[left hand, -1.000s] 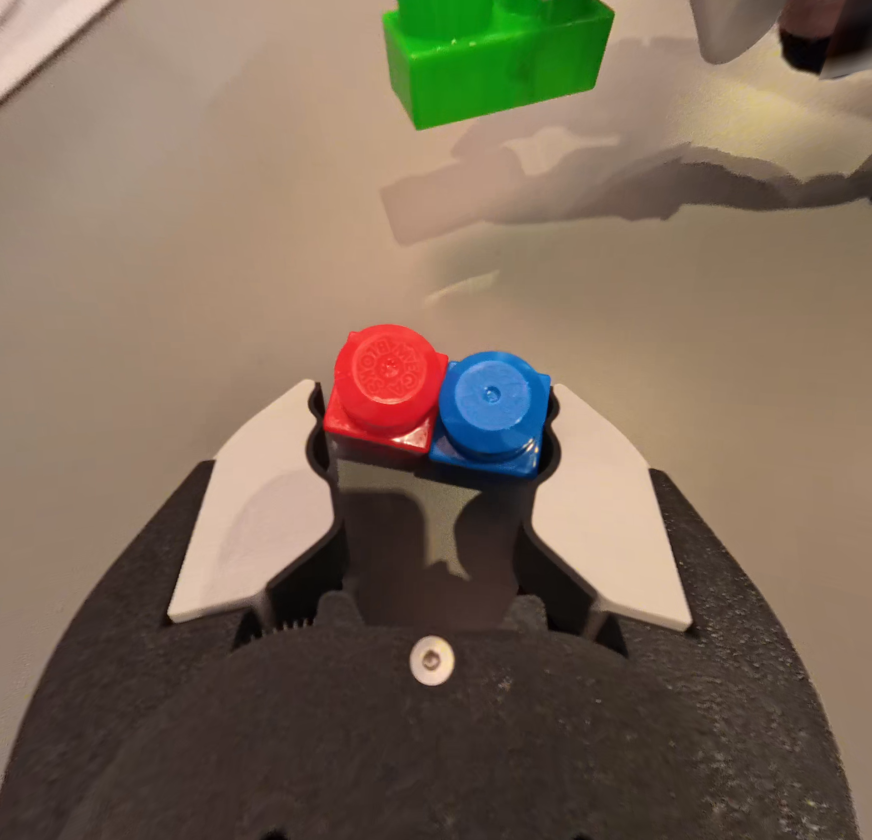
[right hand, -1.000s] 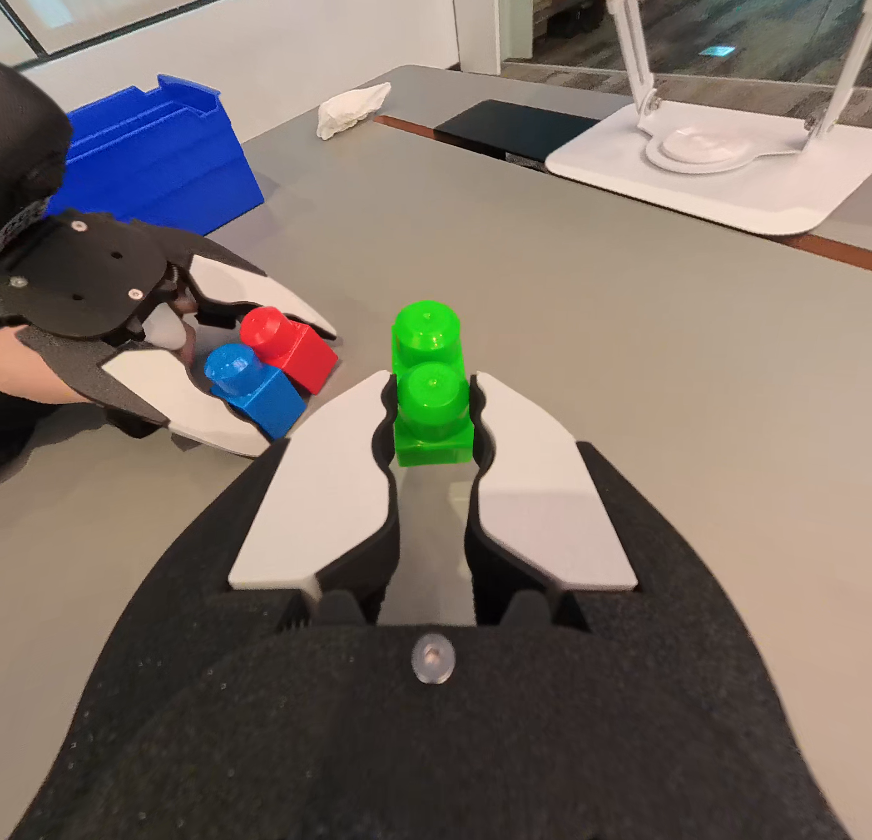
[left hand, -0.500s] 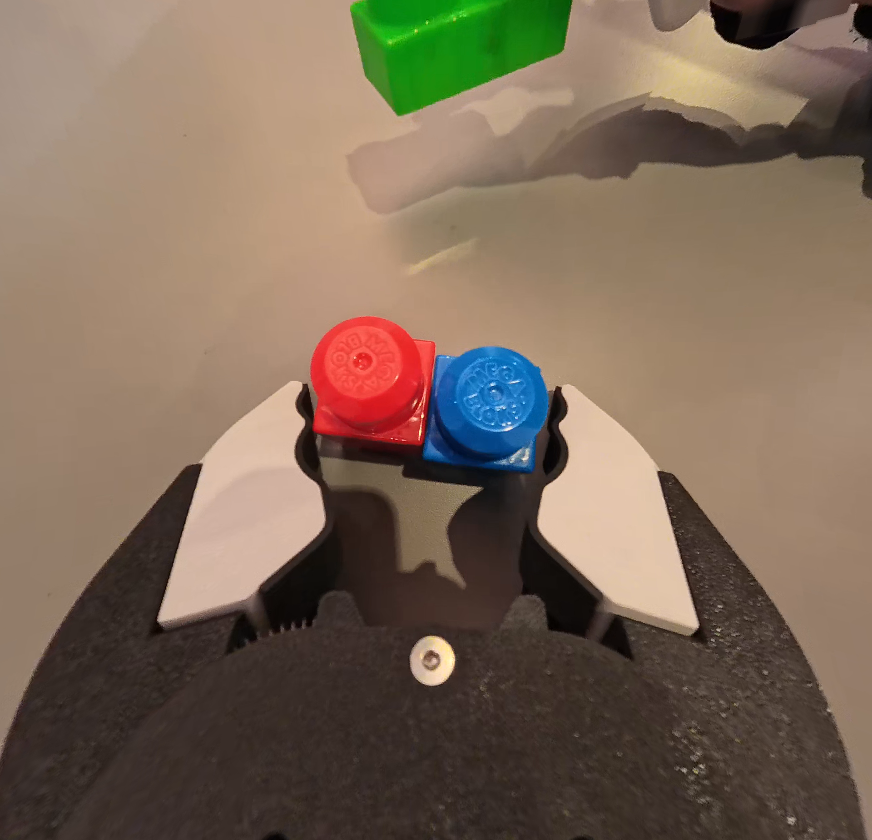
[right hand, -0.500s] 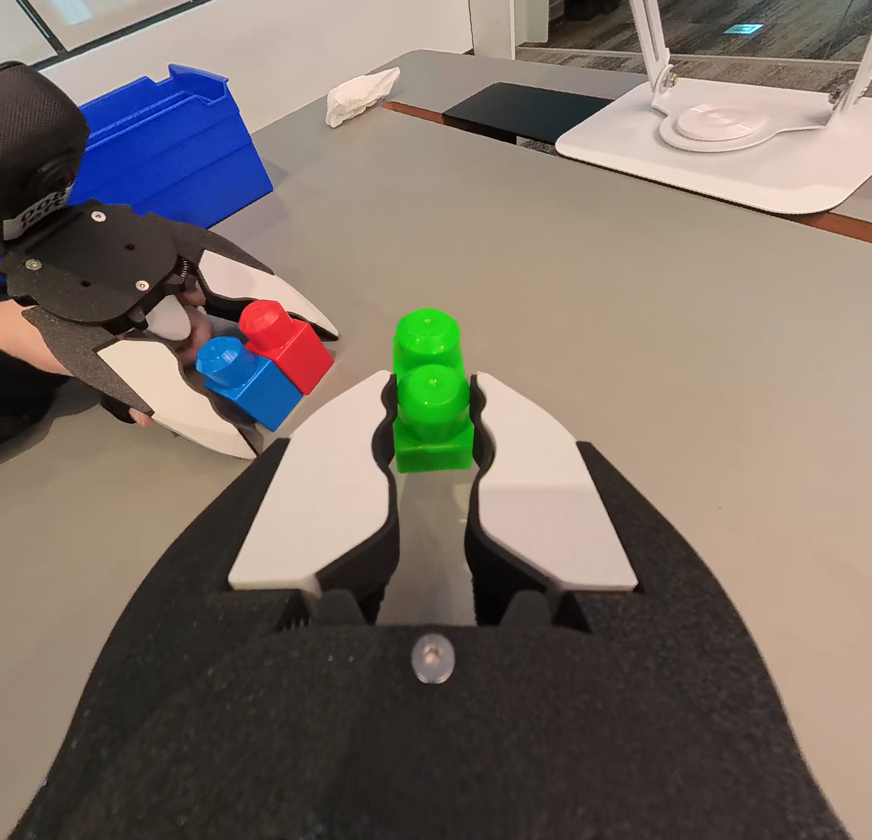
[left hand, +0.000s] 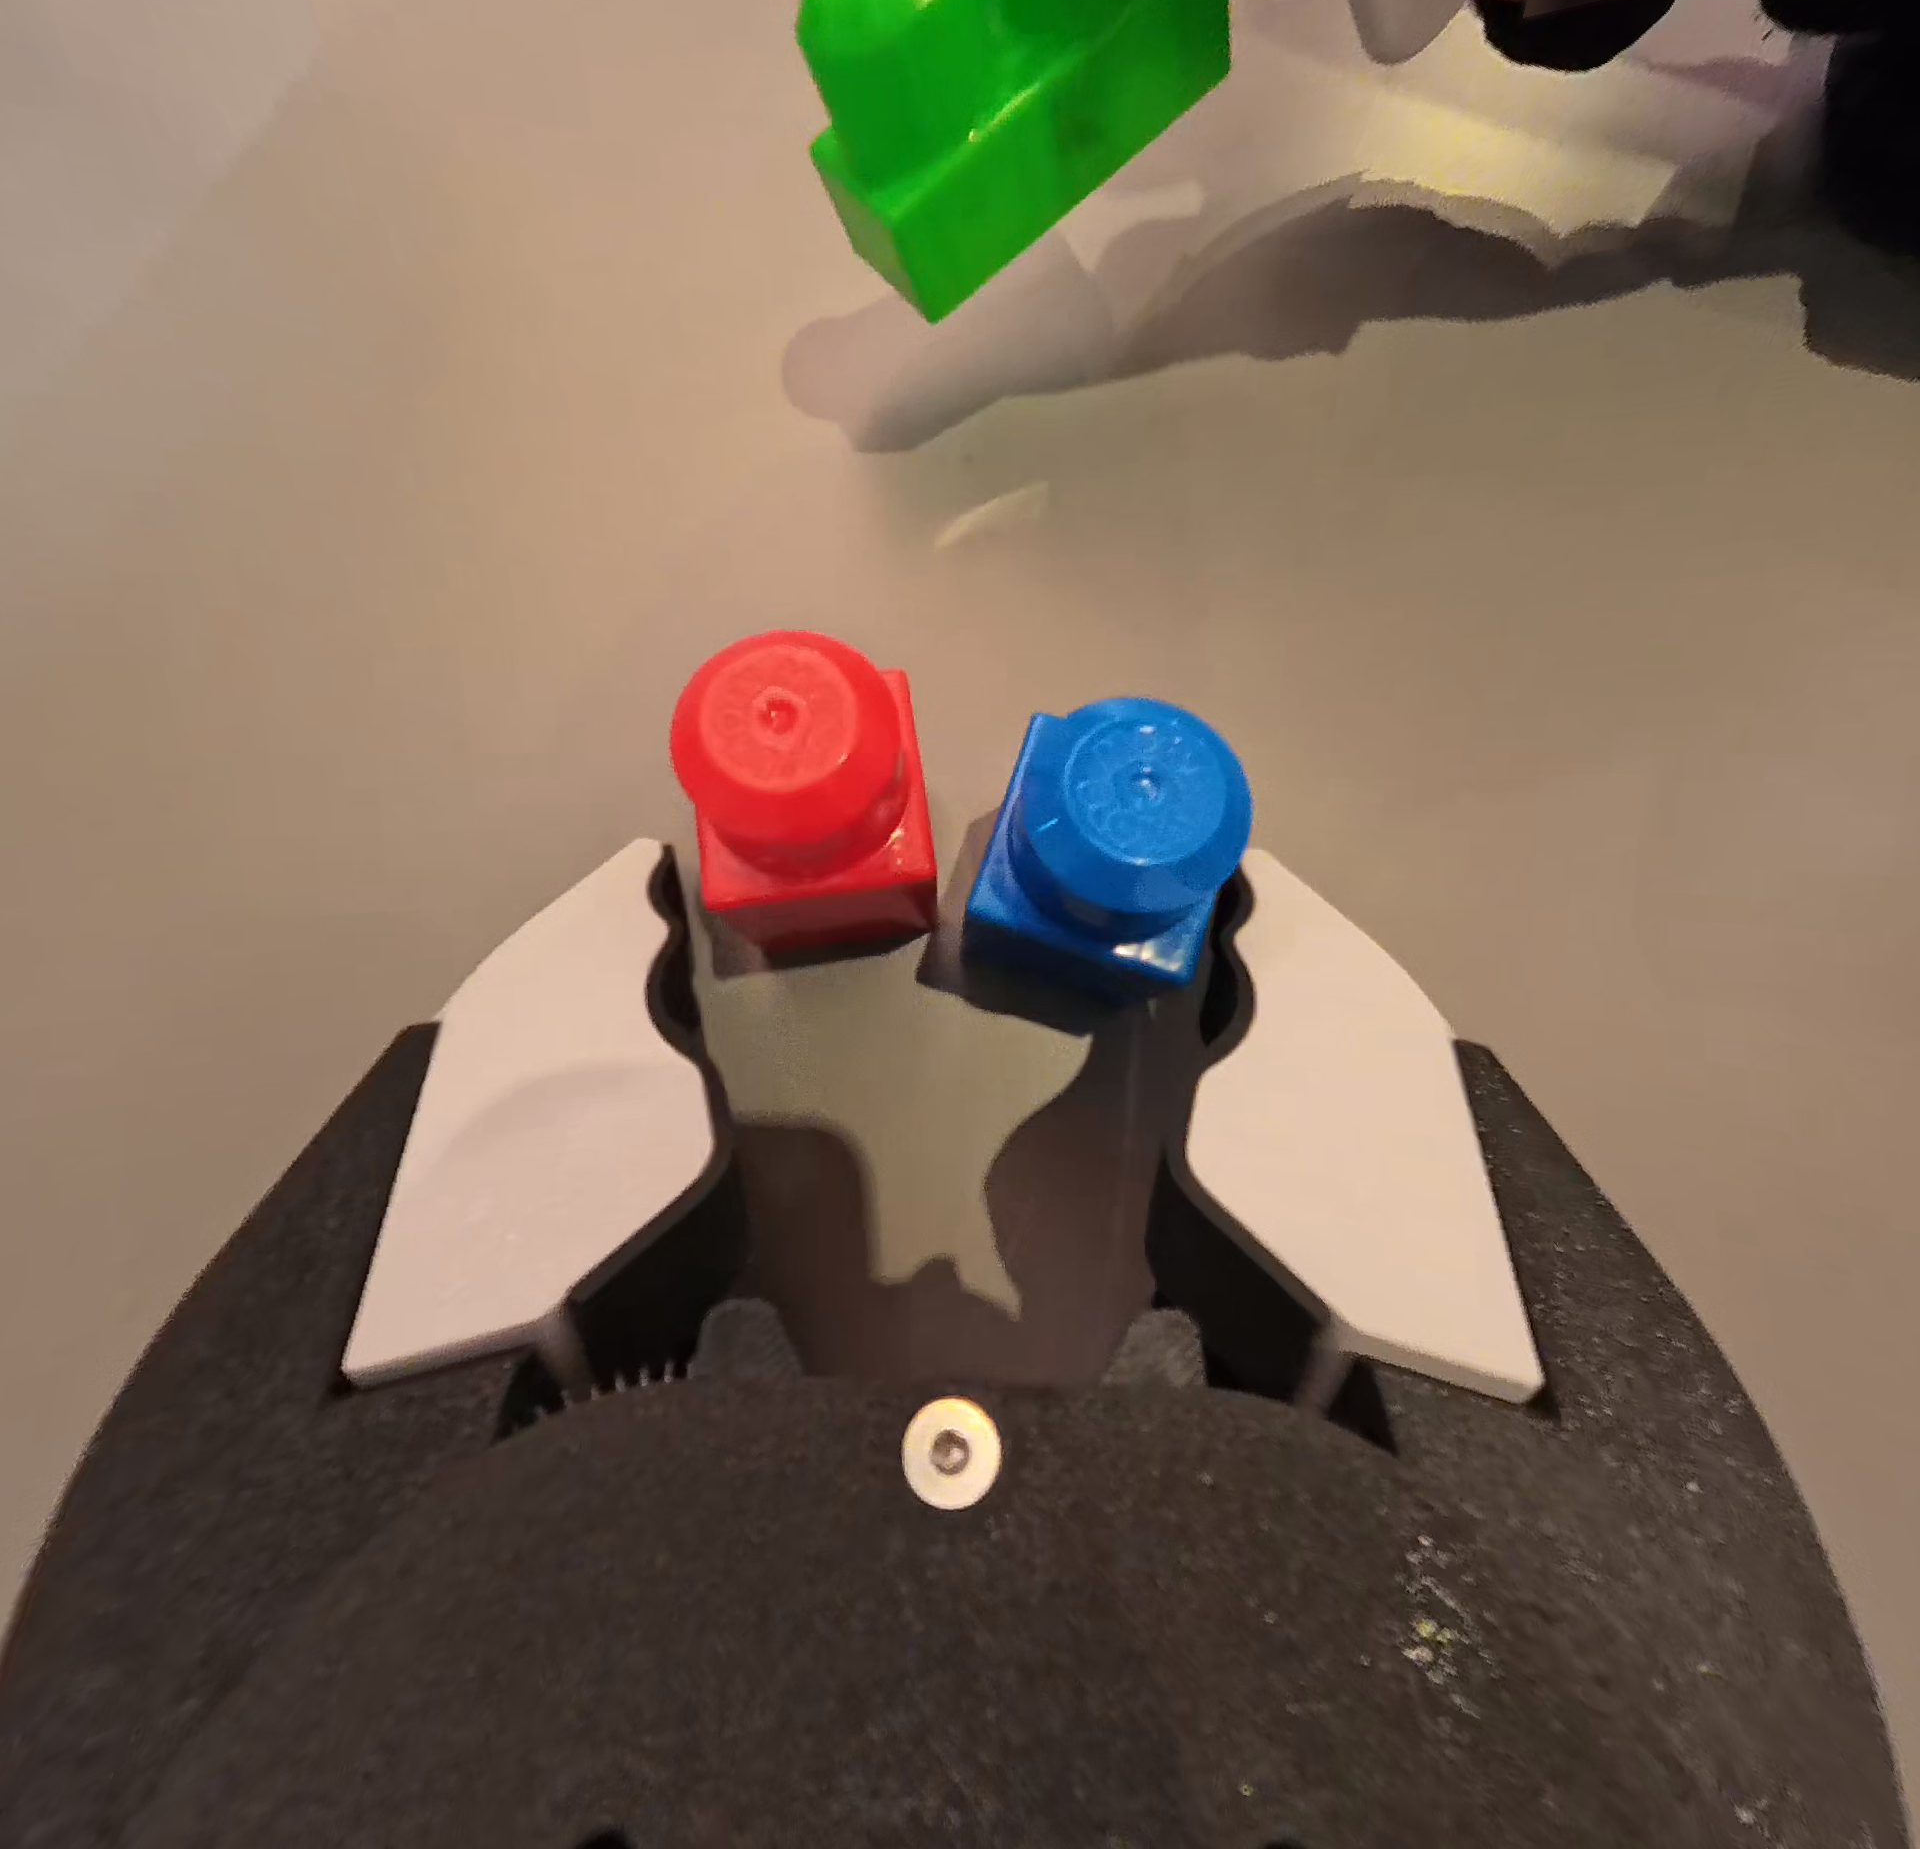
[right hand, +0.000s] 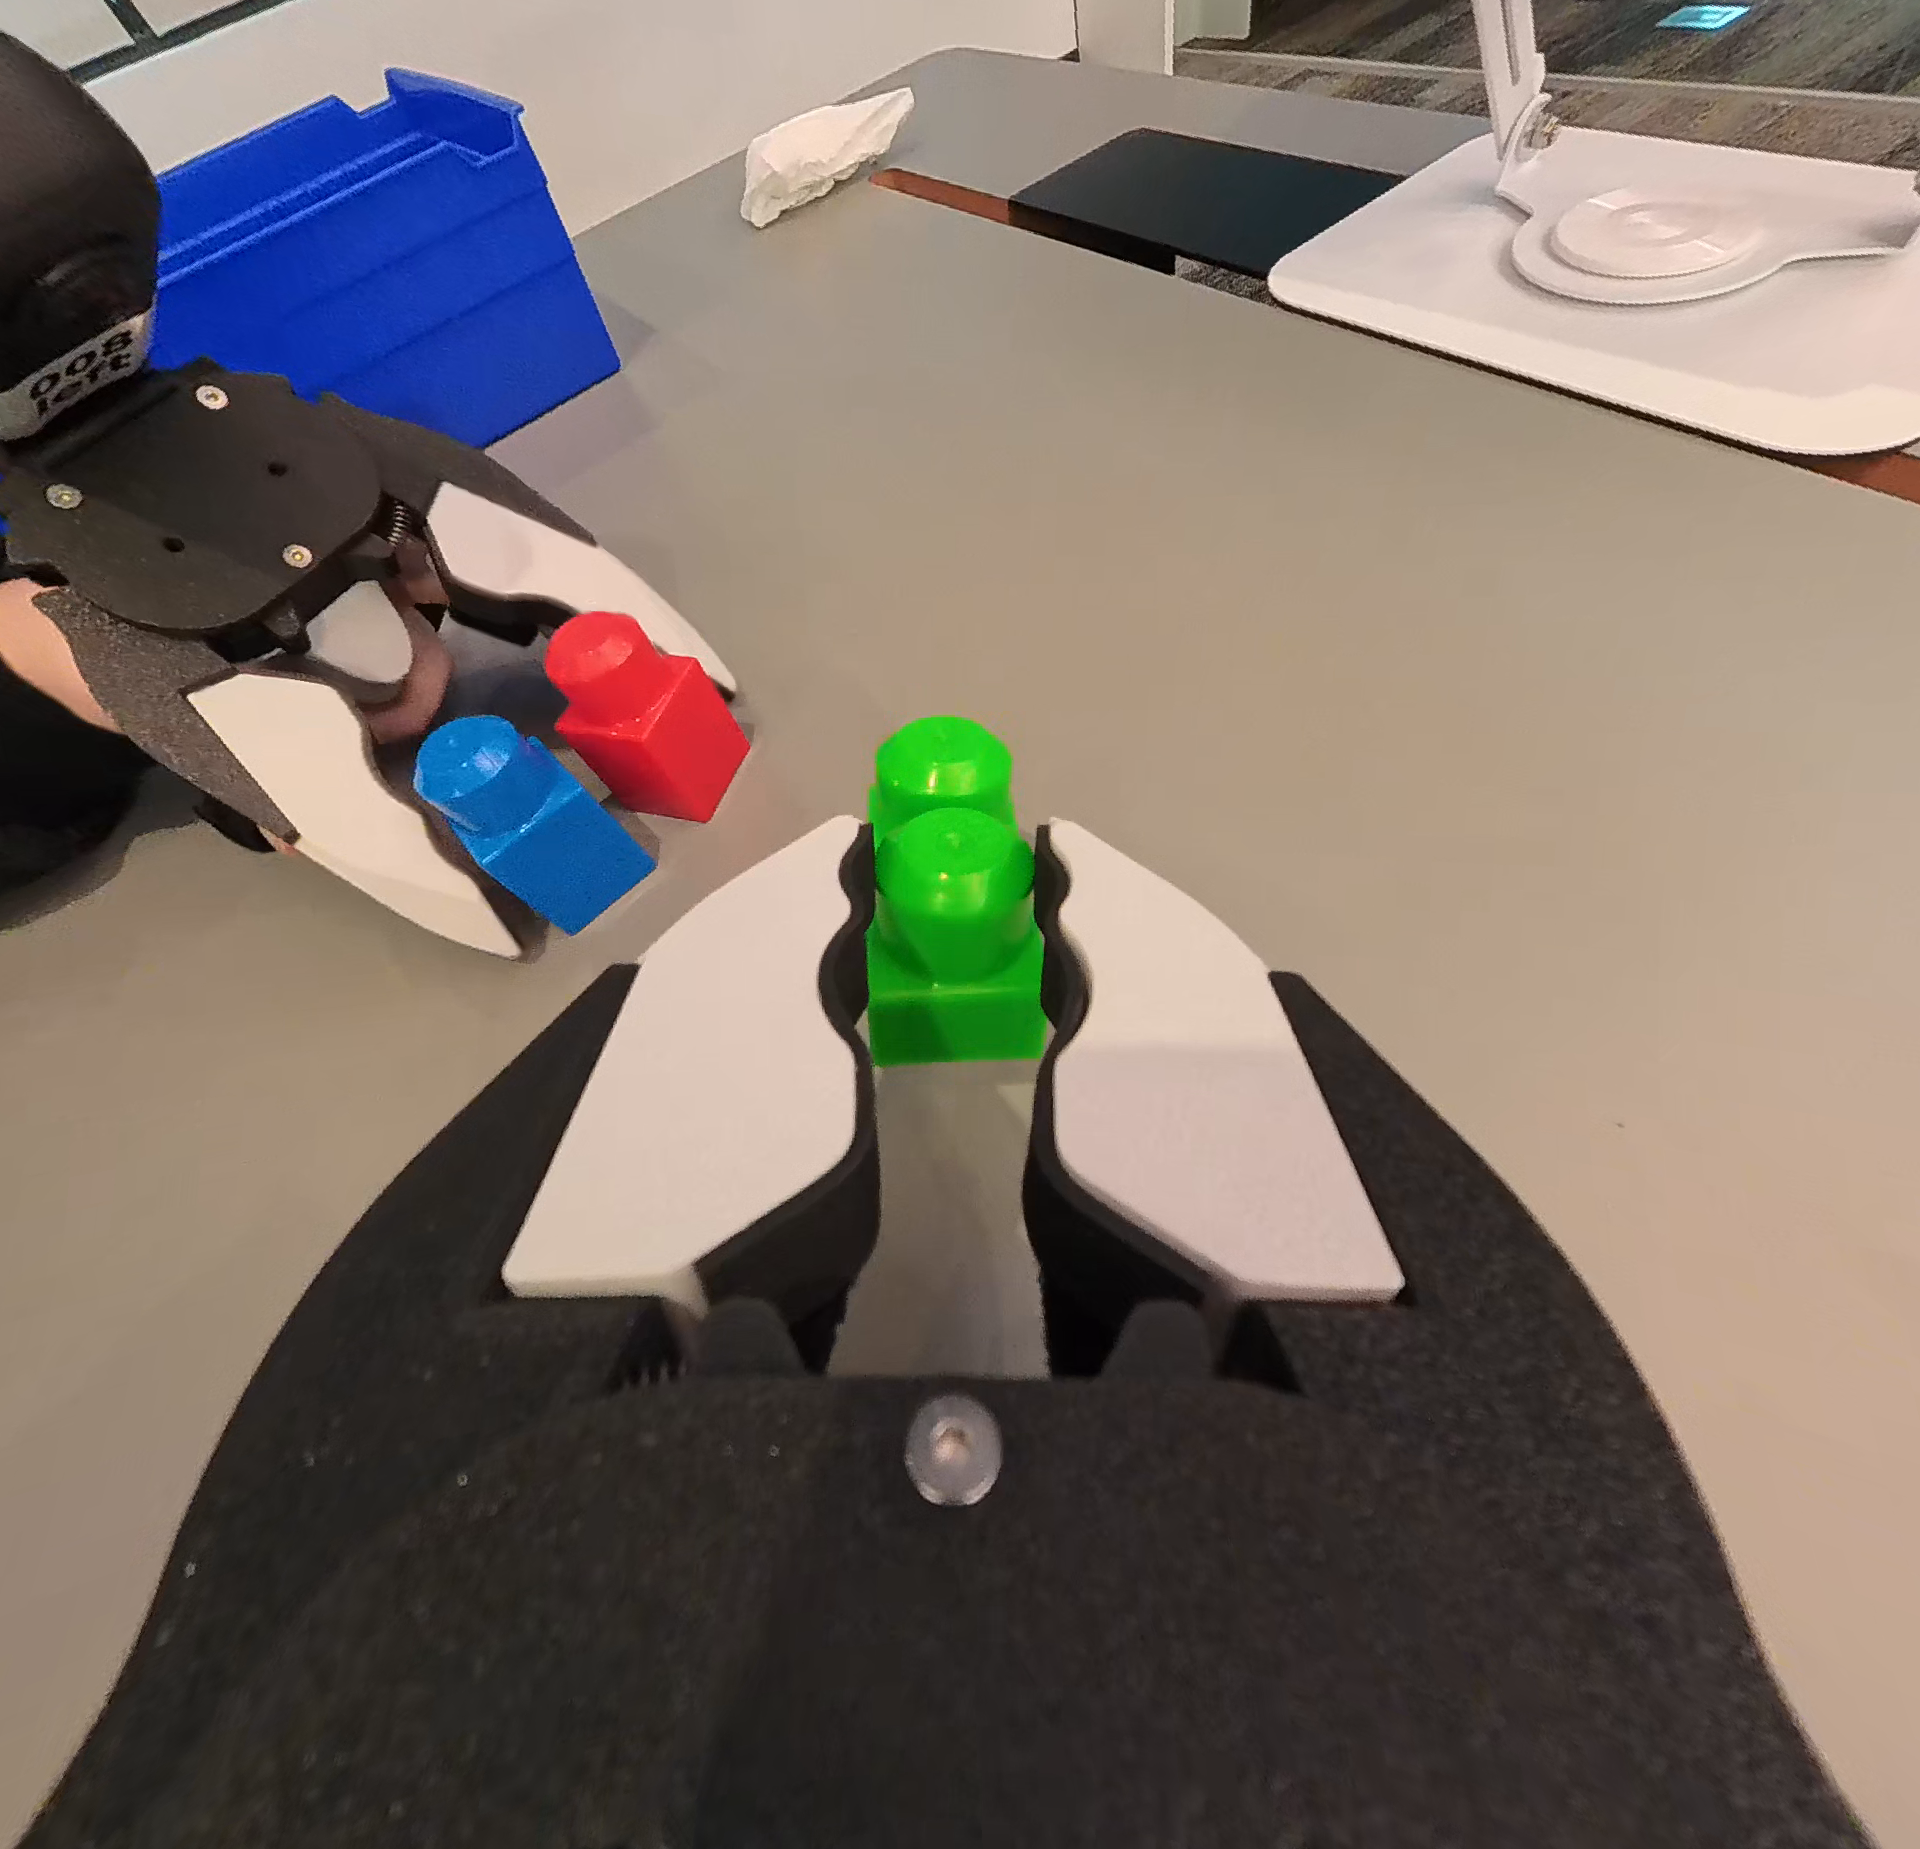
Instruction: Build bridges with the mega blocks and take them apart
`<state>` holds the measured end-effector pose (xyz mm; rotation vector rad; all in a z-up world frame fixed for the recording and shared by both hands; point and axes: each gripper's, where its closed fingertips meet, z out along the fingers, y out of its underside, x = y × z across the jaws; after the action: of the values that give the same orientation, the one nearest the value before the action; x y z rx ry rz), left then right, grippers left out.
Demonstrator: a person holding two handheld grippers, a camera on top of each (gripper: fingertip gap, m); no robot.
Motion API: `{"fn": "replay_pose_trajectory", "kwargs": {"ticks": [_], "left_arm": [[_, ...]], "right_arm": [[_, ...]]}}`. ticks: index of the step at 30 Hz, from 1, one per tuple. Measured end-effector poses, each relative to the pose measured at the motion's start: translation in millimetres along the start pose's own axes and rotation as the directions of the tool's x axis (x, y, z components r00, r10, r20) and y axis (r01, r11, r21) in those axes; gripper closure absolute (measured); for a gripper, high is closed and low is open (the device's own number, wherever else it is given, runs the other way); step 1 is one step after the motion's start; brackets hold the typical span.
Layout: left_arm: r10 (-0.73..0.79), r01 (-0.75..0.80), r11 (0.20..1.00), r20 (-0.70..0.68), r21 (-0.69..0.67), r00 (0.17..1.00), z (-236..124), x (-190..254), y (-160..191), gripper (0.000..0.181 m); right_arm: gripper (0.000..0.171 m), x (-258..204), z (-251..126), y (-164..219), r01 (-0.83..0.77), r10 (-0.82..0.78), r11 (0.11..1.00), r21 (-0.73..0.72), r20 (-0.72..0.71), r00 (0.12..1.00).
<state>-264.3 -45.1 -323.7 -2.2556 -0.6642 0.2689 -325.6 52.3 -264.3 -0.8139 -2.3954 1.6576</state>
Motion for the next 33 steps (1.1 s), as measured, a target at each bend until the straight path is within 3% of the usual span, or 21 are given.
{"fn": "replay_pose_trajectory", "kwargs": {"ticks": [12, 21, 33], "left_arm": [[0.041, -0.042, 0.999, -0.031, -0.026, 0.999, 4.2, -0.3, 1.3, 0.079], [0.044, -0.045, 0.999, -0.035, -0.017, 0.998, 7.7, -2.8, -3.7, 0.088], [0.049, -0.05, 0.999, -0.043, -0.015, 0.998, 8.7, -2.8, -5.3, 0.092]], "right_arm": [[0.142, -1.5, 3.2, 5.9, -0.005, 0.005, 1.0, -0.029, 0.009, 1.0], [0.142, 10.0, 12.9, 32.2, 0.057, -0.068, 0.984, -0.167, -0.057, 0.996], [0.135, 4.7, 4.7, 11.0, 0.113, -0.12, 0.991, -0.075, -0.098, 0.988]]}}
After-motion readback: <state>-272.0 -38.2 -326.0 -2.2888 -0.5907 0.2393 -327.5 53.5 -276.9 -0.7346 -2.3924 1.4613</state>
